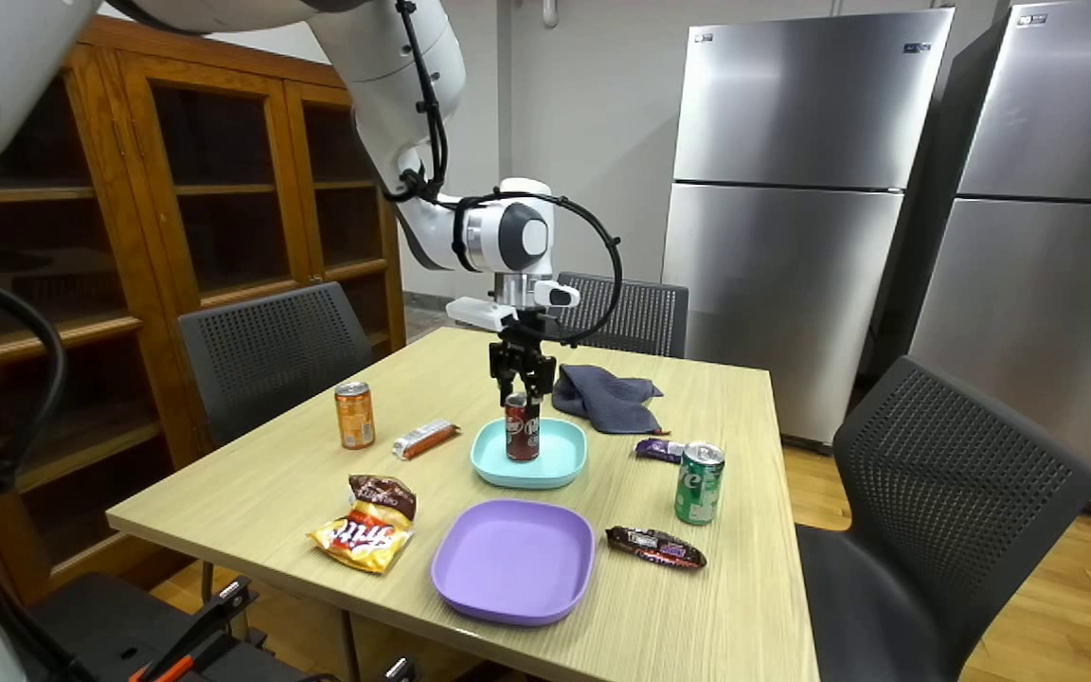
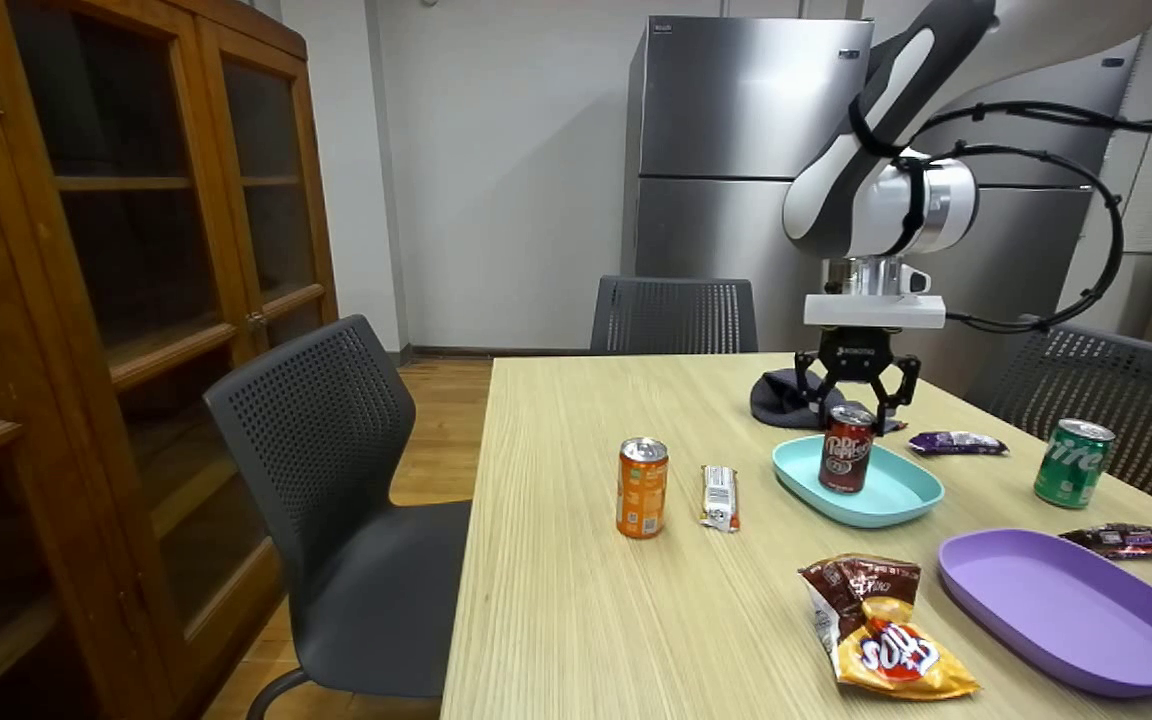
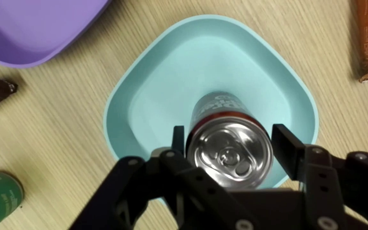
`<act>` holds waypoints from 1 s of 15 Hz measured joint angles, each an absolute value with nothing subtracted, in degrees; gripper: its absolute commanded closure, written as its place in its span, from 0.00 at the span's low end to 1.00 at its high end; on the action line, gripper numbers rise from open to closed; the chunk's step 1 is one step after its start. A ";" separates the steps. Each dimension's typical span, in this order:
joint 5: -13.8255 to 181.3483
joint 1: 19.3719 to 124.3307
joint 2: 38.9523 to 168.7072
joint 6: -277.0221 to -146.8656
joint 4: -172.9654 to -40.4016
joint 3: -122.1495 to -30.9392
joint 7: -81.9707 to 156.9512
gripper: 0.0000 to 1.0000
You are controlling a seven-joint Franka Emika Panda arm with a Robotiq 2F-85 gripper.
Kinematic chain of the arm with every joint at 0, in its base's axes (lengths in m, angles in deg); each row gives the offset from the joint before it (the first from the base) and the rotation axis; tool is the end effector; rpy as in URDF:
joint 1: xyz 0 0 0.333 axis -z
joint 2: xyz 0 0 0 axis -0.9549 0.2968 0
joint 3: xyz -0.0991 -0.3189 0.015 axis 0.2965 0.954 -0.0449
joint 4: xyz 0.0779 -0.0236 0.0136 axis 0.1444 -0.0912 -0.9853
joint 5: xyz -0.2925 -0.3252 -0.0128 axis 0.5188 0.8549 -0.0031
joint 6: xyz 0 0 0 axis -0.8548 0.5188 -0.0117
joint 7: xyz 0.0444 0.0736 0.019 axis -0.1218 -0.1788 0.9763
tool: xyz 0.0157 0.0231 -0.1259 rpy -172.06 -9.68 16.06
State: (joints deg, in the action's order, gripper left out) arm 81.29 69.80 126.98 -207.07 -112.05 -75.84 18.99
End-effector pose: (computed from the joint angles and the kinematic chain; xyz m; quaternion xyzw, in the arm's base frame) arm 0.6982 -0.0185 0.1395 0.9762 -0.2044 -0.0595 0.0410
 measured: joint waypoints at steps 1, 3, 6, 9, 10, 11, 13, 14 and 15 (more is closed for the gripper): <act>81.12 69.84 126.98 -207.01 -111.94 -75.84 18.99 0.00; 80.78 69.88 126.97 -206.97 -111.71 -75.80 18.99 0.00; 80.74 69.89 126.71 -206.97 -111.54 -75.57 18.99 0.00; 80.42 70.11 125.69 -206.97 -111.55 -75.54 19.01 0.00; 80.42 70.19 125.11 -206.97 -111.61 -75.51 19.01 0.00; 80.42 70.24 124.54 -206.97 -111.66 -75.47 19.01 0.00; 80.42 70.30 123.17 -206.97 -111.89 -75.31 19.01 0.00; 80.42 70.35 122.46 -206.97 -112.06 -75.26 19.01 0.00; 80.42 70.39 121.80 -206.97 -112.27 -75.22 19.01 0.00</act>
